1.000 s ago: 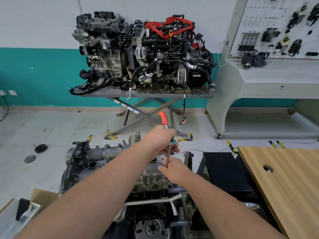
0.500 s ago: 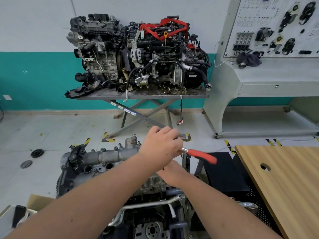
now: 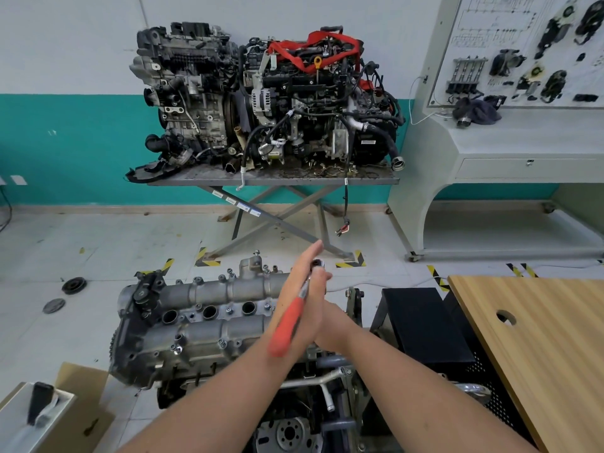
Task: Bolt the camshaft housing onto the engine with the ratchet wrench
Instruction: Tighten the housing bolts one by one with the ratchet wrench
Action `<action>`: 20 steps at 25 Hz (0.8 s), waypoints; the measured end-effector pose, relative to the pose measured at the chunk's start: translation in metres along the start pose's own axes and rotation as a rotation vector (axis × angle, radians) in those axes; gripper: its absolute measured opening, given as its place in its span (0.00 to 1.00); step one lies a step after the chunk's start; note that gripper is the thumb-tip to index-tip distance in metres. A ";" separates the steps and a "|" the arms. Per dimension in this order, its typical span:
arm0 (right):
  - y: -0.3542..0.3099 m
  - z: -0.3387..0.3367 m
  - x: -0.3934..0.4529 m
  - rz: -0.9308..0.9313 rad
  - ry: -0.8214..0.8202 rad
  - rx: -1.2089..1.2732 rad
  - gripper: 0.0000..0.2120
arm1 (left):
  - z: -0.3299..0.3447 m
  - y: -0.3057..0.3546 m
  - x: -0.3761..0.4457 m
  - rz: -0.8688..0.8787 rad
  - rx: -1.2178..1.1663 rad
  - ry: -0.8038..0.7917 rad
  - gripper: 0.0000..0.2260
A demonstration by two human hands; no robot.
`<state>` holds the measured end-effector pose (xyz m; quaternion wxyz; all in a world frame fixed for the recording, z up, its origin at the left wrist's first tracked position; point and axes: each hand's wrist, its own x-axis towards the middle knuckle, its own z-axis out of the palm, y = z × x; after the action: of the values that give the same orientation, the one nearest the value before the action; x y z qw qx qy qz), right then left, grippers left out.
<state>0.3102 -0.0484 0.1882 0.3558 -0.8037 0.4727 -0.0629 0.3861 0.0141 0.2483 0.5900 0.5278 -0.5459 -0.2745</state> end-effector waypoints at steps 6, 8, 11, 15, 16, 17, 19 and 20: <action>0.002 -0.001 -0.001 0.037 -0.044 0.066 0.14 | 0.001 0.016 0.027 -0.616 -0.565 0.187 0.14; 0.001 -0.002 -0.002 0.062 -0.064 0.105 0.15 | -0.010 0.021 0.039 -0.686 -0.487 0.108 0.12; 0.001 -0.003 -0.001 0.081 -0.075 0.112 0.15 | -0.018 0.030 0.054 -0.730 -0.177 -0.050 0.10; 0.003 -0.002 -0.001 0.062 -0.076 0.077 0.14 | -0.017 0.052 0.069 -0.562 0.411 -0.292 0.07; 0.003 -0.003 -0.002 0.059 -0.071 0.077 0.14 | -0.015 0.054 0.072 -0.438 0.635 -0.351 0.09; 0.004 -0.002 -0.002 0.058 -0.071 0.080 0.14 | -0.011 0.058 0.074 -0.312 0.837 -0.405 0.11; 0.004 -0.002 -0.001 0.063 -0.074 0.078 0.14 | -0.005 0.061 0.074 -0.062 1.148 -0.512 0.14; 0.003 -0.003 -0.003 0.061 -0.081 0.069 0.15 | -0.003 0.060 0.071 0.081 1.276 -0.568 0.15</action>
<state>0.3053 -0.0487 0.1887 0.4037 -0.7782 0.4797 -0.0356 0.3913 -0.0313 0.3294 0.0093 0.6582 -0.7527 -0.0055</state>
